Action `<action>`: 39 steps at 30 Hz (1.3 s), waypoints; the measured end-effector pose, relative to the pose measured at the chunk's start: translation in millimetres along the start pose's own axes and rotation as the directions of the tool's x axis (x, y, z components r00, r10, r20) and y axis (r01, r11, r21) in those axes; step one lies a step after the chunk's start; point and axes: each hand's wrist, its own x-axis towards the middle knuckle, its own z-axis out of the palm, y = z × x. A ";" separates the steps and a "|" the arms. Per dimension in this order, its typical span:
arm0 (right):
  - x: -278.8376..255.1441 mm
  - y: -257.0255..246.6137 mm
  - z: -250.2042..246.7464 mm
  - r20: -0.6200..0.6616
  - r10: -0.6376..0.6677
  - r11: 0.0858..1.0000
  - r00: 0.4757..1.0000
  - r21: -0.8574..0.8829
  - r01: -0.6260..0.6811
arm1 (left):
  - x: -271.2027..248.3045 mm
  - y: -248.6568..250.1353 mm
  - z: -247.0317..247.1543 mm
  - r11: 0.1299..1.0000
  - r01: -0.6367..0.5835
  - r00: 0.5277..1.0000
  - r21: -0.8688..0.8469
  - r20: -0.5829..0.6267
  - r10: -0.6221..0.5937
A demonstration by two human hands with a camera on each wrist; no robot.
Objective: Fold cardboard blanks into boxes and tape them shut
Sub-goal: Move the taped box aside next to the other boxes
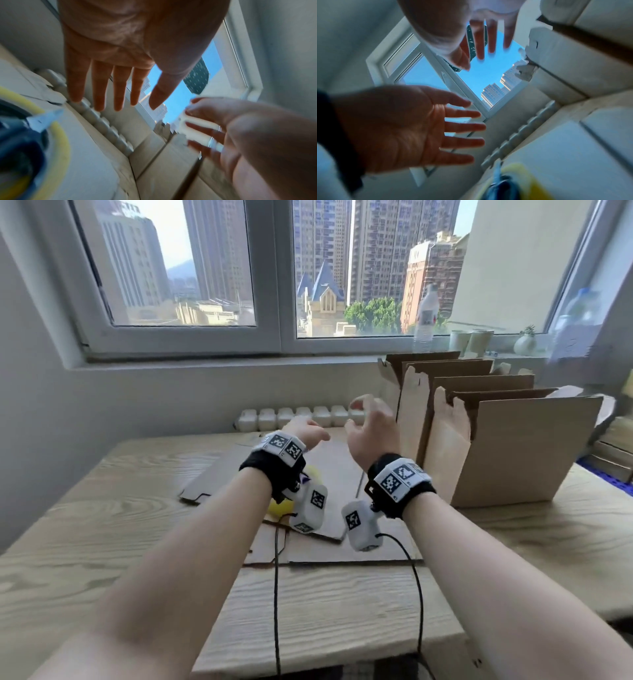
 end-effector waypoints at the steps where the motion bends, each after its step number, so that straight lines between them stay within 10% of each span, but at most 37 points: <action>1: -2.2 -7.0 8.0 0.105 0.050 0.996 0.993 0.067 -0.058 | 0.0 -11.6 -11.3 0.998 0.058 0.998 -0.018 -0.011 -0.058; 8: -37.0 -28.5 70.2 0.612 0.340 0.936 0.714 -0.145 -0.321 | -7.2 -87.7 -54.5 0.944 0.312 0.949 -0.104 -0.010 -0.314; 22: -63.6 -25.1 112.6 0.484 0.463 0.886 0.742 -0.262 -0.382 | 21.0 -140.0 -29.6 0.881 0.402 0.903 -0.251 0.269 -0.336; 33: -59.9 -25.2 118.0 0.445 0.408 0.892 0.797 -0.009 -0.452 | 23.3 -133.2 -33.9 0.982 0.177 0.981 0.068 0.073 -0.182; 39: -34.4 -79.8 154.3 0.445 0.225 0.910 0.867 0.223 -0.351 | 22.0 -150.6 -105.1 0.971 0.236 0.968 -0.027 -0.077 -0.238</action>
